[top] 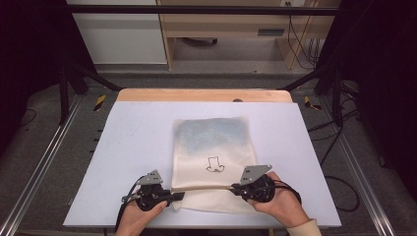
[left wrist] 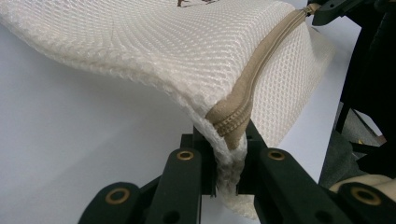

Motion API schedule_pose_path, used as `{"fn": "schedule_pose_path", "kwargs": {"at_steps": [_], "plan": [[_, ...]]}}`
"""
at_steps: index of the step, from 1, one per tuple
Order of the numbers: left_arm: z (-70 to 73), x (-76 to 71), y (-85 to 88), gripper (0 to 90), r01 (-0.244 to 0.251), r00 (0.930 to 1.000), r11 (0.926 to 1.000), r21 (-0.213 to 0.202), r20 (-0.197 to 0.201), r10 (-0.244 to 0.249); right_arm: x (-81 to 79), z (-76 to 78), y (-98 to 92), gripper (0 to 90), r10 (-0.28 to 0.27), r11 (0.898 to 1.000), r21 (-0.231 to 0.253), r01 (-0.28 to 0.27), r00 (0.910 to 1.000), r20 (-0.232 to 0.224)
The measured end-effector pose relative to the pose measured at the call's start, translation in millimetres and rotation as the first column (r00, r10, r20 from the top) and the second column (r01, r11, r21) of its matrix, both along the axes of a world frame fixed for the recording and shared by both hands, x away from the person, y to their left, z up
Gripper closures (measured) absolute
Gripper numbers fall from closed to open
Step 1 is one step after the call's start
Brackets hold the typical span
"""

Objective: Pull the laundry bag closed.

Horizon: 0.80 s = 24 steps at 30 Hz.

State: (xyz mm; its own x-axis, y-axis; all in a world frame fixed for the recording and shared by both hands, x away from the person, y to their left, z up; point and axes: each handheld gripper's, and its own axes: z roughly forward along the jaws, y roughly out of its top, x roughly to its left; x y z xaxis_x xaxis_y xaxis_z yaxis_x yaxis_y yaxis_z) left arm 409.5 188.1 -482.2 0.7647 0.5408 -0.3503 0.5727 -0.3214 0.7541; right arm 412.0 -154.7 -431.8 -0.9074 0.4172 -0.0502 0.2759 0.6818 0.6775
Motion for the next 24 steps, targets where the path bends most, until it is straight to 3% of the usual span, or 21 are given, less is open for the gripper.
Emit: {"fn": "schedule_pose_path", "kwargs": {"at_steps": [24], "plan": [[0.2, 0.2, 0.7, 82.3, -0.003, 1.0000, 1.0000, 0.003, 0.002, 0.003, -1.1, -3.5, -13.6, 82.1, -0.025, 1.000, -0.010, 0.025, 0.9996, -0.012]]}}
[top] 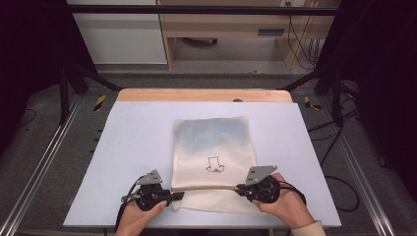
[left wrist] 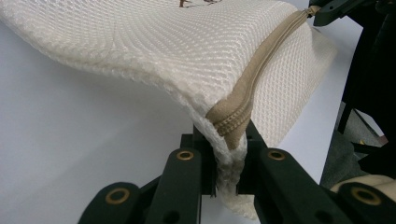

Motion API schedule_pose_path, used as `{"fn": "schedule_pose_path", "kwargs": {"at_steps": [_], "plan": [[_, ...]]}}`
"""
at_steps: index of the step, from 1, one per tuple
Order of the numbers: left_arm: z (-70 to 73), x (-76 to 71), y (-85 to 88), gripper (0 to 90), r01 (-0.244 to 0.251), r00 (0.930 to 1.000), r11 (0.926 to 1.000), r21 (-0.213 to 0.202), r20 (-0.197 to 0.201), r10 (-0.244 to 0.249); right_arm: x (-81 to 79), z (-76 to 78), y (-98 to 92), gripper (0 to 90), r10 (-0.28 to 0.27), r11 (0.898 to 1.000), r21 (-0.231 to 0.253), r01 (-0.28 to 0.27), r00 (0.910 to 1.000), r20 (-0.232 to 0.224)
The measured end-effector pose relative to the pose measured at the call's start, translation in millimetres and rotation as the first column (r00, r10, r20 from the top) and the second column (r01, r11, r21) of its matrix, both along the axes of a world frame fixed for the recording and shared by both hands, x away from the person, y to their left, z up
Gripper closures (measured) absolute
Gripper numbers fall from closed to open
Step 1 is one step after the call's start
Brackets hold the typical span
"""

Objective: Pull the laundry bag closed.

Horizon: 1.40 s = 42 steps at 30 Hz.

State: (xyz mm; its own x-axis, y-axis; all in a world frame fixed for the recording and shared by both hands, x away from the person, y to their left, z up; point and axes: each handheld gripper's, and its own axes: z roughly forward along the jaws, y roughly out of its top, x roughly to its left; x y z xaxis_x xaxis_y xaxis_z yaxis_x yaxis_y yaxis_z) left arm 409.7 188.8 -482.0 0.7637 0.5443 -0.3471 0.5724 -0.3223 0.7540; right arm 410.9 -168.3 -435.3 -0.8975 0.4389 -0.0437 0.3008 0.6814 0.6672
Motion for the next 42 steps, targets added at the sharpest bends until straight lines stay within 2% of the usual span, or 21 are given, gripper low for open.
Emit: {"fn": "schedule_pose_path", "kwargs": {"at_steps": [42], "plan": [[-0.4, 0.3, 0.9, 82.2, -0.007, 1.0000, 0.9999, 0.007, 0.003, 0.007, -5.6, -4.9, -23.9, 82.1, -0.046, 0.999, -0.004, 0.046, 0.9989, -0.007]]}}
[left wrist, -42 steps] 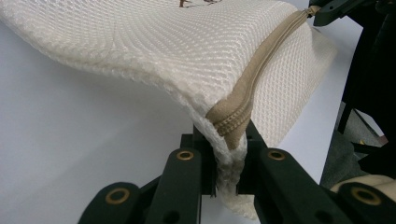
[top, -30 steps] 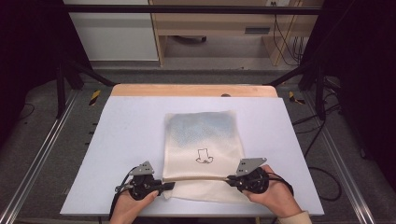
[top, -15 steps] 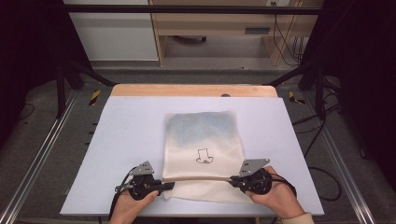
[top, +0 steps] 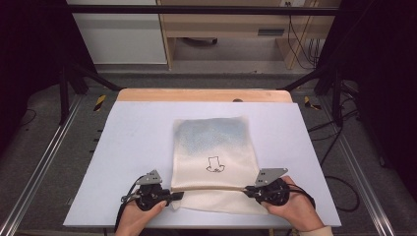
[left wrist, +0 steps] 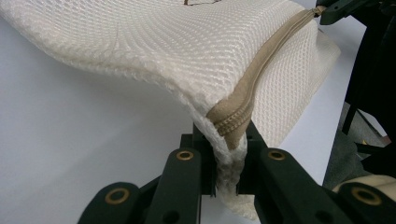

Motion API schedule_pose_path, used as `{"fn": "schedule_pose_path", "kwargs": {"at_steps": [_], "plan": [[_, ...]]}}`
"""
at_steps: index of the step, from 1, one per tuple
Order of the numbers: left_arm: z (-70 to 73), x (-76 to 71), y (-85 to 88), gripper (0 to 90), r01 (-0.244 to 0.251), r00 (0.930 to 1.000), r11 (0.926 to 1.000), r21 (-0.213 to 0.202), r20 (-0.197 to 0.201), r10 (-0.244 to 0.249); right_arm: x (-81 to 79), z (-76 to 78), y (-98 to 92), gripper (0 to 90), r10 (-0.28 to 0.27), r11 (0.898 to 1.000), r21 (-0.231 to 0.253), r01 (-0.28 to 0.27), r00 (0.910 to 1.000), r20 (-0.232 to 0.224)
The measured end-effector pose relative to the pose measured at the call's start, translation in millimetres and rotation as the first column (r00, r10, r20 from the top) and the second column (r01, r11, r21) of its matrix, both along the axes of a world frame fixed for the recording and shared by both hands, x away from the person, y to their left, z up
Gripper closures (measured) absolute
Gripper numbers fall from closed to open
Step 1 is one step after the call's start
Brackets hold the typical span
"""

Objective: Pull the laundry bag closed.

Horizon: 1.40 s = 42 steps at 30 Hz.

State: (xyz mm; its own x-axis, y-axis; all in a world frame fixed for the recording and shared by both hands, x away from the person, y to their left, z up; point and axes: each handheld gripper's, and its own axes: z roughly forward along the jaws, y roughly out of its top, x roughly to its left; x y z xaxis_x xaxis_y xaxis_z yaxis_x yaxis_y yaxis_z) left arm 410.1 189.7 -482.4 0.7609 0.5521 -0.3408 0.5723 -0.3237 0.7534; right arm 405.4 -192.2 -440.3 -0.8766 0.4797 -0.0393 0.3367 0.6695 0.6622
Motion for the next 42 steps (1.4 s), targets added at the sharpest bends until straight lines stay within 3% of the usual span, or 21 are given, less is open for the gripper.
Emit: {"fn": "schedule_pose_path", "kwargs": {"at_steps": [42], "plan": [[2.1, 0.5, 3.1, 82.1, -0.016, 0.9998, 0.9999, -0.001, 0.009, 0.016, -5.2, -2.3, -26.1, 82.1, -0.060, 0.998, 0.014, 0.060, 0.9982, 0.003]]}}
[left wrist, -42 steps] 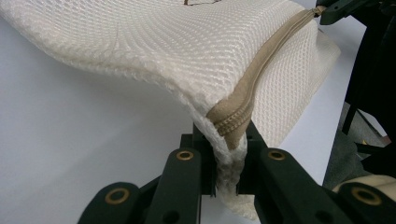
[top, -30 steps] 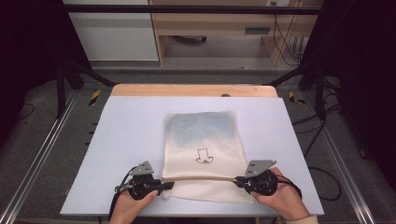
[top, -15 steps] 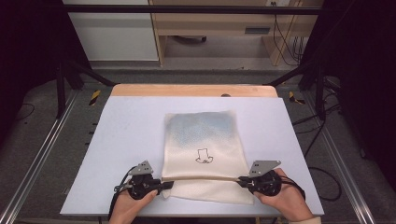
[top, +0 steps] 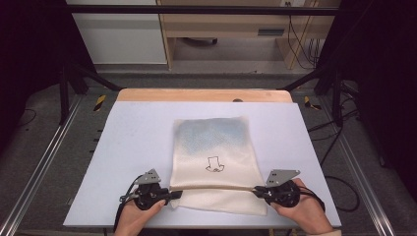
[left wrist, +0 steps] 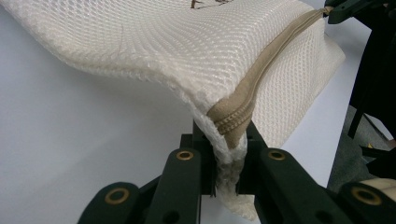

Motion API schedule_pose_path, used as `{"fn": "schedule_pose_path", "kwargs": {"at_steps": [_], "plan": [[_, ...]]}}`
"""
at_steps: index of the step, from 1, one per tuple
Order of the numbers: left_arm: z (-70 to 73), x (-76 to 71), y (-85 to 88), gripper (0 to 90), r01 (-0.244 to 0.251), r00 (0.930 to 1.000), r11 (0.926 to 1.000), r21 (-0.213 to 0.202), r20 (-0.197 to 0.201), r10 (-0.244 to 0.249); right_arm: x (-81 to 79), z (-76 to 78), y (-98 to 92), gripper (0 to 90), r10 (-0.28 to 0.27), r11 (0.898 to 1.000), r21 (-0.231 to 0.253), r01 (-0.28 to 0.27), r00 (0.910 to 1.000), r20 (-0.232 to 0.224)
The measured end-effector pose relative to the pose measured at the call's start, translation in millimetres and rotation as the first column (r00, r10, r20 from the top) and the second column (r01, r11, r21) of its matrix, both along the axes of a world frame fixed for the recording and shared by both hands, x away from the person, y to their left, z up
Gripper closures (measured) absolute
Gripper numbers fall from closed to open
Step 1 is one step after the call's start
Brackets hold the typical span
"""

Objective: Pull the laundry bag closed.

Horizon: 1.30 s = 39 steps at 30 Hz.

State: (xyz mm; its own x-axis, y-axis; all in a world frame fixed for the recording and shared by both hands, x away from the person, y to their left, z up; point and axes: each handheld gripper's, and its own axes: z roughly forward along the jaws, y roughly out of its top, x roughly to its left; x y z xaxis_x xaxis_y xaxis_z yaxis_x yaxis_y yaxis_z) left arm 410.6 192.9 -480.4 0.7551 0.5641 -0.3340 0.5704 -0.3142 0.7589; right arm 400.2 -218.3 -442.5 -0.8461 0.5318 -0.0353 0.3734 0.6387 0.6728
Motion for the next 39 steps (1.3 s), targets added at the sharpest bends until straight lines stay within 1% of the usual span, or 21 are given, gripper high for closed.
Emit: {"fn": "schedule_pose_path", "kwargs": {"at_steps": [5, 18, 39], "plan": [[0.5, 0.2, 1.1, 82.2, -0.008, 1.0000, 1.0000, -0.006, 0.003, 0.008, -1.0, -0.5, -4.3, 82.1, -0.010, 1.000, 0.005, 0.010, 1.0000, 0.002], [1.2, 0.4, 2.0, 82.2, -0.009, 1.0000, 0.9999, -0.008, 0.004, 0.009, -2.5, -1.2, -14.5, 82.1, -0.030, 0.999, 0.011, 0.030, 0.9995, 0.004], [3.1, 0.2, 3.4, 82.2, -0.008, 0.9999, 0.9999, -0.013, 0.007, 0.008, -3.5, -3.5, -22.0, 82.1, -0.051, 0.999, 0.013, 0.051, 0.9987, -0.001]]}}
